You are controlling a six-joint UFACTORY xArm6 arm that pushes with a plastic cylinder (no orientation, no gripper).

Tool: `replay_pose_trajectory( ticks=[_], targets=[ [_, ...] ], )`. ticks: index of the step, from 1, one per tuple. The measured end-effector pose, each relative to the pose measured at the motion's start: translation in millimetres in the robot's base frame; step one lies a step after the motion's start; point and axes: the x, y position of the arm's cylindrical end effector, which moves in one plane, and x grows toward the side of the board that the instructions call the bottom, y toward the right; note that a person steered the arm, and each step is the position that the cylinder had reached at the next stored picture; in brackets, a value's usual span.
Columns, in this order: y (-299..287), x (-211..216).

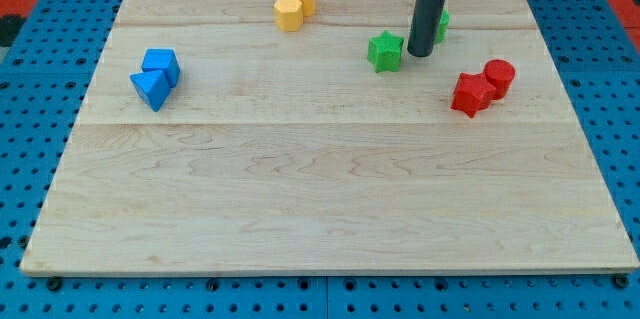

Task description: Slide the green star diagonal to the green circle

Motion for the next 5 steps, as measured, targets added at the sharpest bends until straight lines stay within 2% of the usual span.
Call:
replay_pose_trajectory(
  ticks=[4,5],
  targets=[
    [-179,0],
    [-191,27]
  ],
)
